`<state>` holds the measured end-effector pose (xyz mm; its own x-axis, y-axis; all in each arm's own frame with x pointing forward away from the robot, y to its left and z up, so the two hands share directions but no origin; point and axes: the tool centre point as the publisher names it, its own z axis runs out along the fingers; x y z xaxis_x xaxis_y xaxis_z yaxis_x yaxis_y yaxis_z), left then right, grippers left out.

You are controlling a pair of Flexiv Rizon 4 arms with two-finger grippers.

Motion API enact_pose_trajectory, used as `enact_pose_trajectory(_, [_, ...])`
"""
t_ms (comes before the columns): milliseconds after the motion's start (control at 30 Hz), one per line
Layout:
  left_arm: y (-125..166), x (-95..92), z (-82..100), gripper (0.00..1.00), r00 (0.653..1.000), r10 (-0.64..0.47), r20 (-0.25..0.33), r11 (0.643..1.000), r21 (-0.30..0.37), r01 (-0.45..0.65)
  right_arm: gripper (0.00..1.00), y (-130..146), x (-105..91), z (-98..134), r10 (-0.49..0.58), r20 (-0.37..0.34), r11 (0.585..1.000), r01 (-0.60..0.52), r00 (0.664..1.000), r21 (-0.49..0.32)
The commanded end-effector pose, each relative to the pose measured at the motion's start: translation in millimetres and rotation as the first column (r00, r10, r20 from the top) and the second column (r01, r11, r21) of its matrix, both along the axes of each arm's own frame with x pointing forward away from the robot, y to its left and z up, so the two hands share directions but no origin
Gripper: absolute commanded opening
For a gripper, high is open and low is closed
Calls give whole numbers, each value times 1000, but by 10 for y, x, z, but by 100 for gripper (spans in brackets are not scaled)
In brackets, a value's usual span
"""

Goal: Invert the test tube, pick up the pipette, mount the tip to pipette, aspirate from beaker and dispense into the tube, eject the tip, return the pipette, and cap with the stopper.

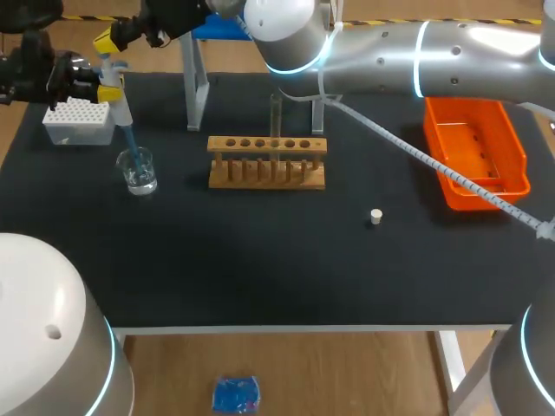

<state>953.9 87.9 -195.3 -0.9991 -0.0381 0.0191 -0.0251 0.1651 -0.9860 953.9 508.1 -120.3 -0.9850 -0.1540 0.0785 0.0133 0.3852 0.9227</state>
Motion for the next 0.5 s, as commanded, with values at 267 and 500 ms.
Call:
enact_pose_trajectory(267, [5,14,6,0,1000,-2,2,1000,-1,2,0,16,32,-65,-1,-9,1000,1,1000,-7])
enact_pose_trajectory(500, [5,14,6,0,1000,-2,2,1000,-1,2,0,12,34,-103,-2,-15,1000,2,1000,-6])
